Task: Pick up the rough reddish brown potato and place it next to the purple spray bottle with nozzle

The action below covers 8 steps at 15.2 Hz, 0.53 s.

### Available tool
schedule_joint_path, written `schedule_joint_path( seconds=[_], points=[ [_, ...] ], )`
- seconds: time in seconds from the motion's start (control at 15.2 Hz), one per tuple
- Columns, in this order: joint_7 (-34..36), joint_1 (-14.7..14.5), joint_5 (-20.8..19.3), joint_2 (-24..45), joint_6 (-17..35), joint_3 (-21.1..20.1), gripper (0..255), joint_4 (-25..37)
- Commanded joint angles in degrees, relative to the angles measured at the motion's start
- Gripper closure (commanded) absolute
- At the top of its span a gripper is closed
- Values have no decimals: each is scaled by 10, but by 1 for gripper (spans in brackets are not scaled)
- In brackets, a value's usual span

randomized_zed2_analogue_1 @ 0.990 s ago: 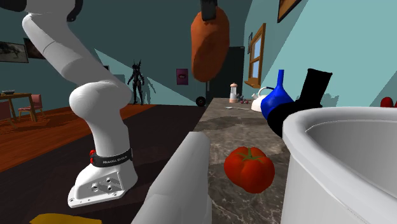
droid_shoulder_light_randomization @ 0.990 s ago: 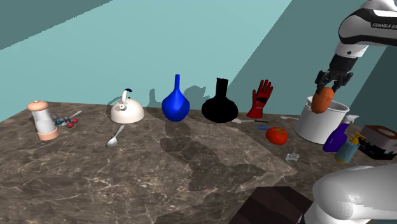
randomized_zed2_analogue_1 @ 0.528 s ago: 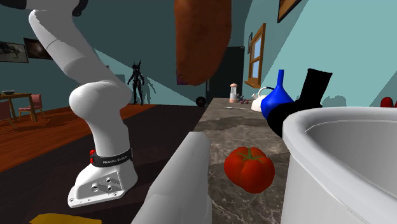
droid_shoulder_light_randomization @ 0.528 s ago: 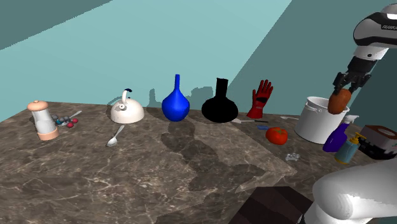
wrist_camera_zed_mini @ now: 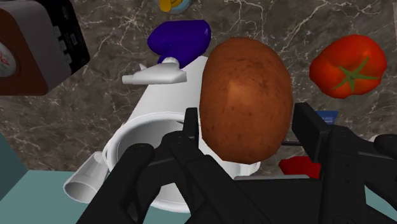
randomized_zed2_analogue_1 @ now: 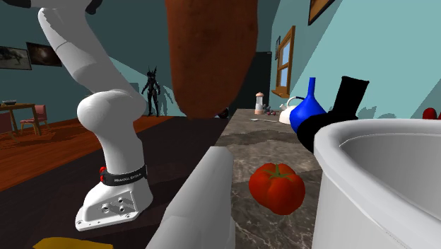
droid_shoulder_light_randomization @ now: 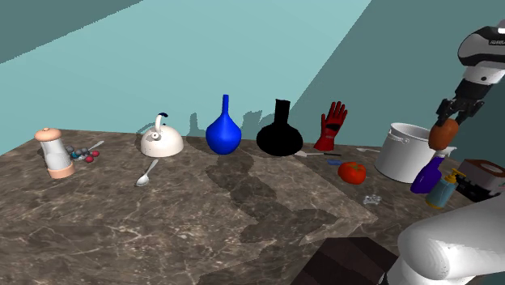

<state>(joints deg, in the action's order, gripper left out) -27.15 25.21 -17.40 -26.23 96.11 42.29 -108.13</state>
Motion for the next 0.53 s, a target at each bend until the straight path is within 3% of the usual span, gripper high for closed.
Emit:
schedule_joint_path(
  seconds=[0.0, 0.46],
  points=[
    [1, 2, -3, -3, 13, 2, 255, -16],
    [8, 8, -14, -15, 64, 8, 255, -77]
  ],
)
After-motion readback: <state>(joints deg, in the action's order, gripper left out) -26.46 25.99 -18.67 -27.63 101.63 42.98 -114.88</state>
